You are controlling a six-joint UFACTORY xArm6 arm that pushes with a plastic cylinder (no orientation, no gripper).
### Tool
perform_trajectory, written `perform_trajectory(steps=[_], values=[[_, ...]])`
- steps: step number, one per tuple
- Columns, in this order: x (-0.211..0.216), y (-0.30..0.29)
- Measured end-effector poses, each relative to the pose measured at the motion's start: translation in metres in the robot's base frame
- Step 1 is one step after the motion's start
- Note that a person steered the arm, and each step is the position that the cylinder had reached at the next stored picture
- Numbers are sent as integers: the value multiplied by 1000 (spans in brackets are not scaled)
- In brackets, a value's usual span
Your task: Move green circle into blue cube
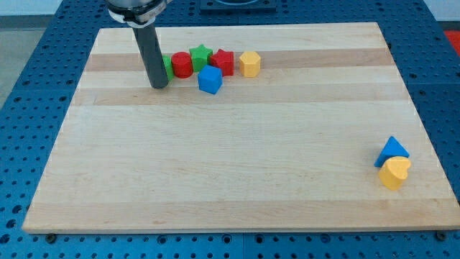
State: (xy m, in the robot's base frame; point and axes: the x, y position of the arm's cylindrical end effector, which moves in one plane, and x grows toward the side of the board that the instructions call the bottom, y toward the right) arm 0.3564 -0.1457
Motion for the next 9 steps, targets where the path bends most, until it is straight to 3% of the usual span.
perform_trajectory(steps=[2,3,6,7,9], values=[[-1,56],[5,56],[21,-44],[-35,-54],[-36,-13]])
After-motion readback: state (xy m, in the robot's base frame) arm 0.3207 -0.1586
